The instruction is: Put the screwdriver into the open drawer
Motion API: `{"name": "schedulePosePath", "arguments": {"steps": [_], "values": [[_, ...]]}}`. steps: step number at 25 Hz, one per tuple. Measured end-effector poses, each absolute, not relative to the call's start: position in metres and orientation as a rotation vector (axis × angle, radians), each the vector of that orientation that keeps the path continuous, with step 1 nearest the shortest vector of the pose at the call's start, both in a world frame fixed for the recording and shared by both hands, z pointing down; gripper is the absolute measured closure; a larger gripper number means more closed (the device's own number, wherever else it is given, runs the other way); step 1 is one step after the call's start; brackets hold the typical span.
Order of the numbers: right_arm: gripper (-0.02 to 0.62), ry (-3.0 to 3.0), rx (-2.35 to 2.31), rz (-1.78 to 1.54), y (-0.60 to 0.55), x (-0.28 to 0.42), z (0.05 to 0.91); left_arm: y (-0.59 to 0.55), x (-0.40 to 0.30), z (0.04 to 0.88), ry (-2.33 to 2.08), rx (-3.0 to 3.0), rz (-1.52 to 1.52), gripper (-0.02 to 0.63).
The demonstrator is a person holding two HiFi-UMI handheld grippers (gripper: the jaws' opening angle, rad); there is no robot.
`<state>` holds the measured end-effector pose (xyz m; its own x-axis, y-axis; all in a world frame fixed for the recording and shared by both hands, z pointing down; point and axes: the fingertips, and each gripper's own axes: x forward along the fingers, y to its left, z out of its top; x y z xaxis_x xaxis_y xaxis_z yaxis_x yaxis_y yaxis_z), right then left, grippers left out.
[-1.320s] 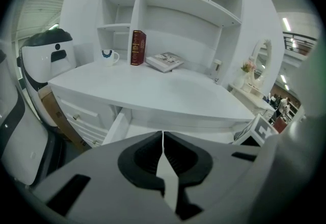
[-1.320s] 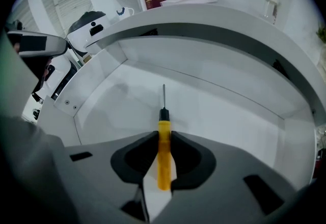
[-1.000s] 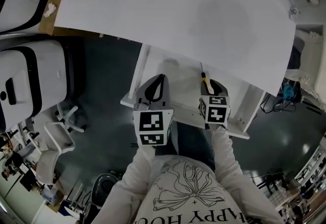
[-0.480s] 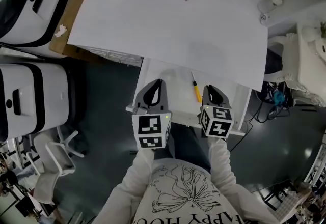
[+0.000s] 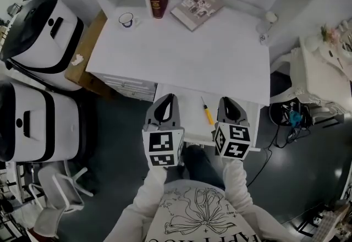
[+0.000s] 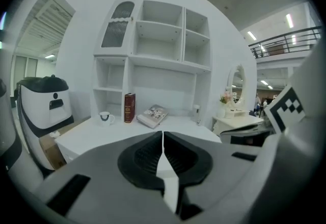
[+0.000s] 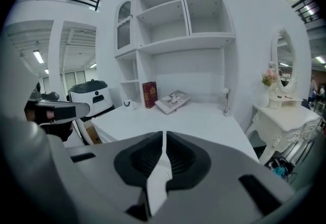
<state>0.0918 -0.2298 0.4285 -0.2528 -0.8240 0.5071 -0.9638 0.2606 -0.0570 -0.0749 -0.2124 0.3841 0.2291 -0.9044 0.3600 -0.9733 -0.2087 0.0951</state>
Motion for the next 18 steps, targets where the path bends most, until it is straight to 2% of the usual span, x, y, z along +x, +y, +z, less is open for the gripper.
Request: {"name": "schedulePosePath", "arguments": {"steps": [8,18], "values": [[0.577,-2.233,1.737,0.389,-0.222,0.096,0.362,-0.205,-0.075,0.329,-1.802,2.290,0.228,0.595],[0.582,-2.277,1.799,0.316,-0.212,0.107,0.320,-0.200,-0.066,0.286,-1.827,2.350,0.145,0.595]]}}
